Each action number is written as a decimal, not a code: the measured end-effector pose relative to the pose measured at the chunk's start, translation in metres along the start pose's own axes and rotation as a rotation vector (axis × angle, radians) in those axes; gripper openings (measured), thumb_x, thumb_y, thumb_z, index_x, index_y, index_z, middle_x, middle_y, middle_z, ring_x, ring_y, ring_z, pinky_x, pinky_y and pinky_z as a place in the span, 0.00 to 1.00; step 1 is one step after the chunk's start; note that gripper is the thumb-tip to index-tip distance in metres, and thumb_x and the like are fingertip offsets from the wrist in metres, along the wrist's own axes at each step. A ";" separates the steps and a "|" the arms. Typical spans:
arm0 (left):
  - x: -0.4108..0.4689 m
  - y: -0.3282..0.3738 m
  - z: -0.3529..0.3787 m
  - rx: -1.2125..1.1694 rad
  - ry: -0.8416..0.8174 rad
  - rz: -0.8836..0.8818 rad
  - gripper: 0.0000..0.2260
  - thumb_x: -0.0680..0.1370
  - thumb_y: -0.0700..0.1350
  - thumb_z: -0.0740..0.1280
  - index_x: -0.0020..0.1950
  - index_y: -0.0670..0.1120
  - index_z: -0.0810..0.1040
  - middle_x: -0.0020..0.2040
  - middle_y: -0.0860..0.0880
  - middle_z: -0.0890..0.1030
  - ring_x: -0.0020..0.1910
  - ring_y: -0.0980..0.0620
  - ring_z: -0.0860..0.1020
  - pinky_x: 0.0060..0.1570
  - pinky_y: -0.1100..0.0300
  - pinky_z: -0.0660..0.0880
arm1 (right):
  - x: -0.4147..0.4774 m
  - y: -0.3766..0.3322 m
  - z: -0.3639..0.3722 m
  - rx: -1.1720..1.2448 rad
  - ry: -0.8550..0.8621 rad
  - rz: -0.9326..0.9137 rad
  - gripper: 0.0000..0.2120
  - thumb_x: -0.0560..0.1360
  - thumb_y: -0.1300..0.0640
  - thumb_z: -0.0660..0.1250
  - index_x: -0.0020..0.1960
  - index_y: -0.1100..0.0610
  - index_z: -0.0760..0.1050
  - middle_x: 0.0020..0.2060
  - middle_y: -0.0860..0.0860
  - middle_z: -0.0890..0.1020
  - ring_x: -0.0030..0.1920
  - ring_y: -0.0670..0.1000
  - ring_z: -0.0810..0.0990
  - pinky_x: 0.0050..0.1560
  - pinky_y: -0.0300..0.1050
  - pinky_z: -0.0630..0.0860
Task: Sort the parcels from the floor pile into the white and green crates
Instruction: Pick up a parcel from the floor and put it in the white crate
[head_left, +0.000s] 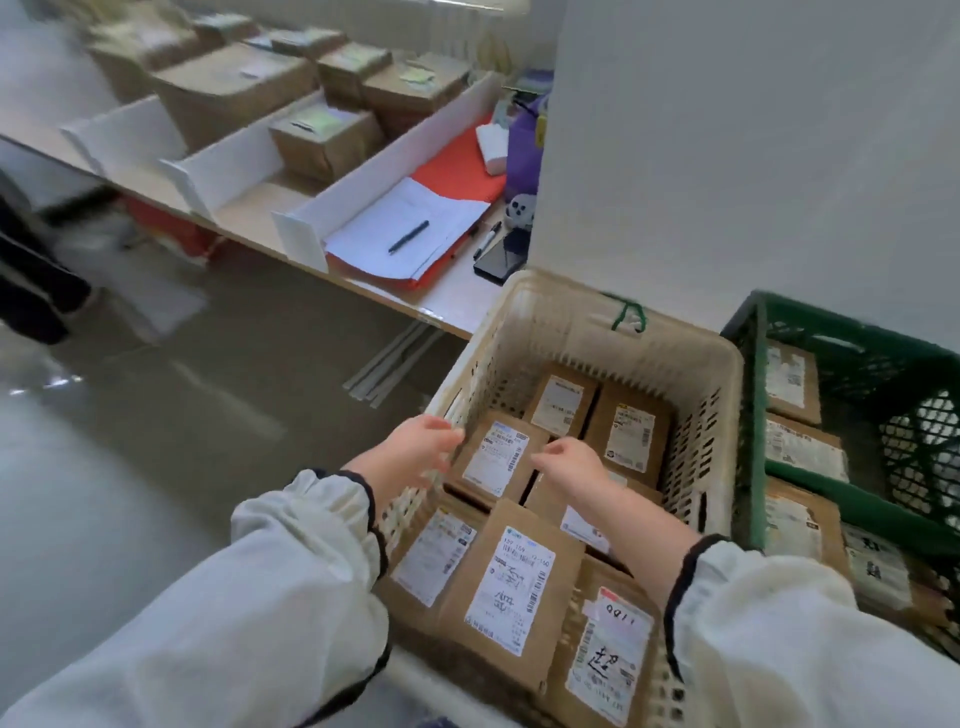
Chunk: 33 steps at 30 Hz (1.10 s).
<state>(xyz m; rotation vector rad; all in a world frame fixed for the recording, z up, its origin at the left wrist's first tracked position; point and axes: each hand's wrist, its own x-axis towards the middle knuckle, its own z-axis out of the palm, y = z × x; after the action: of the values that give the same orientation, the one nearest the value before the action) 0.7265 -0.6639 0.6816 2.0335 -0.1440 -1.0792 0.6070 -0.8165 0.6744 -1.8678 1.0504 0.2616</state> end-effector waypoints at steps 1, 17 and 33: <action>-0.010 0.002 -0.010 -0.005 0.039 0.013 0.20 0.78 0.49 0.64 0.69 0.46 0.69 0.58 0.47 0.77 0.52 0.49 0.79 0.49 0.52 0.76 | -0.003 -0.017 0.002 -0.035 -0.033 -0.053 0.18 0.78 0.57 0.63 0.64 0.64 0.72 0.59 0.61 0.78 0.60 0.59 0.77 0.61 0.54 0.75; -0.269 -0.184 -0.102 -0.564 0.776 -0.114 0.08 0.80 0.47 0.61 0.59 0.51 0.71 0.48 0.50 0.76 0.46 0.49 0.77 0.43 0.57 0.70 | -0.166 -0.126 0.179 -0.483 -0.489 -0.618 0.14 0.75 0.60 0.63 0.59 0.63 0.76 0.32 0.51 0.73 0.38 0.53 0.74 0.32 0.40 0.67; -0.645 -0.526 0.084 -1.194 1.305 -0.659 0.07 0.81 0.49 0.61 0.58 0.50 0.71 0.50 0.47 0.76 0.39 0.51 0.74 0.43 0.59 0.66 | -0.481 0.043 0.436 -0.924 -1.050 -0.729 0.06 0.76 0.58 0.62 0.51 0.58 0.75 0.45 0.55 0.77 0.42 0.54 0.75 0.35 0.39 0.69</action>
<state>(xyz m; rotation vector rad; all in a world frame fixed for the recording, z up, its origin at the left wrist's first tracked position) 0.1261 -0.0820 0.7009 1.2263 1.5084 0.1327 0.3870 -0.2042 0.6891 -2.2398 -0.5838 1.2483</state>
